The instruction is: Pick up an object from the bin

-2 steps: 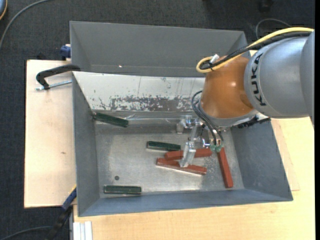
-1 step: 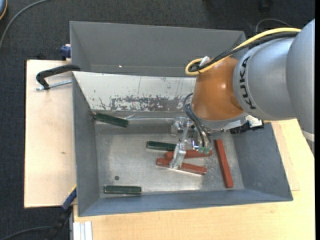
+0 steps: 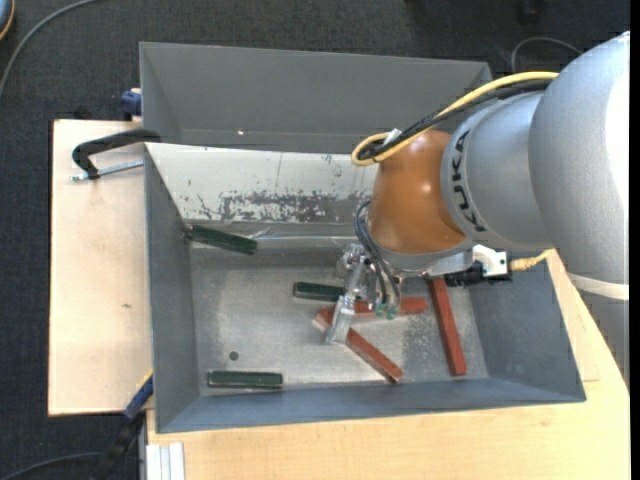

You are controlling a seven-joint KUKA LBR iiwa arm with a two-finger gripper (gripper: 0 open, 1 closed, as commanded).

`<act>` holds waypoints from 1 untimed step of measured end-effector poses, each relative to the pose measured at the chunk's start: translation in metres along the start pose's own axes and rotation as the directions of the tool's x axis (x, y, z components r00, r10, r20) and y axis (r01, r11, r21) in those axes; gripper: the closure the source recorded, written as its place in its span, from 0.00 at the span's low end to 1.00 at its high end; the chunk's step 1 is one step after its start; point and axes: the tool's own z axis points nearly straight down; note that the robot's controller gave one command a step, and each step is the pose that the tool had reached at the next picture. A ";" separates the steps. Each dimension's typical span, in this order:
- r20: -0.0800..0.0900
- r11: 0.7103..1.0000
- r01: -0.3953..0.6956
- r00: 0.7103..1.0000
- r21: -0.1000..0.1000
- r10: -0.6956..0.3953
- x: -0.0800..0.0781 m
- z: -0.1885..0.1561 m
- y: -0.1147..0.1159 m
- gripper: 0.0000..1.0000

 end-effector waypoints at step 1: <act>0.003 1.000 0.001 1.000 -0.001 -0.001 -0.001 -0.001 0.001 0.00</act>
Offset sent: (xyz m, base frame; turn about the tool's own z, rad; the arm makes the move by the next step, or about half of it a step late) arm 0.0000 0.0000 0.0000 0.0000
